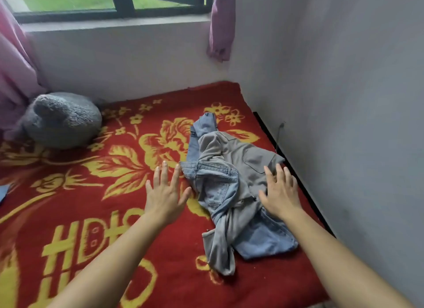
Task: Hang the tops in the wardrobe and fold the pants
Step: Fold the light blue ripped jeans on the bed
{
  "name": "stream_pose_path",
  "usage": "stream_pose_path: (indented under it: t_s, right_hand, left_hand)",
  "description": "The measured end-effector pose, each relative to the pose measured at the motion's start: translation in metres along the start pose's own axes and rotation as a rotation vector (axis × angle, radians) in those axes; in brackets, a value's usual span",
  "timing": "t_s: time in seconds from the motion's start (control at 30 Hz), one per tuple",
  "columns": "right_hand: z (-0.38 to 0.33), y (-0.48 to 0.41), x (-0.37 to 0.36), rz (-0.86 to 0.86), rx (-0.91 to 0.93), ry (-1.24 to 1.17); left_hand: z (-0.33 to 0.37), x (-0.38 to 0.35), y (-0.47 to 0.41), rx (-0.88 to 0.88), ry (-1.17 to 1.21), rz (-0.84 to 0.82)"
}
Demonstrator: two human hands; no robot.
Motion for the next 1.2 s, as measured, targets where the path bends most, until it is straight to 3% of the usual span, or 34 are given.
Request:
stream_pose_path:
  t_s: [0.13,0.43,0.67,0.73,0.83,1.0,1.07,1.2]
  right_hand:
    - [-0.02,-0.054,-0.055,-0.127,0.013,-0.113]
    - [-0.048,-0.178,-0.184,-0.165,-0.03,-0.654]
    - [-0.04,-0.246,-0.228,-0.142,-0.255,-0.99]
    - [-0.039,-0.255,-0.23,-0.142,-0.282,-0.988]
    - [-0.056,-0.254,-0.235,-0.216,-0.115,-1.033]
    - [-0.101,-0.158,-0.31,-0.692,0.33,-0.905]
    - [-0.1,-0.121,-0.338,-0.736,0.314,-0.876]
    - [-0.092,-0.096,-0.346,-0.608,0.199,-0.936]
  left_hand:
    - [-0.009,-0.055,-0.051,0.0,0.026,-0.043]
    - [-0.003,-0.206,-0.151,0.022,0.142,-0.124]
    - [0.014,-0.235,-0.243,0.005,0.191,-0.137]
    - [0.02,-0.232,-0.26,-0.029,0.181,-0.174]
    - [0.023,-0.246,-0.265,-0.028,0.204,-0.302]
    - [0.018,-0.304,-0.201,-0.055,0.144,-0.516]
    - [0.024,-0.317,-0.175,-0.102,0.081,-0.52]
    - [0.039,-0.318,-0.158,-0.152,-0.085,-0.453]
Point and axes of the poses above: each hand's wrist, its own y-axis away from the middle knuckle, its own x-axis out of the back of the hand, z = x × y, the point moved 8 cm from there along -y, towards the middle knuckle, and after that the axes turned 13 degrees about -z, right-handed, at the moved point
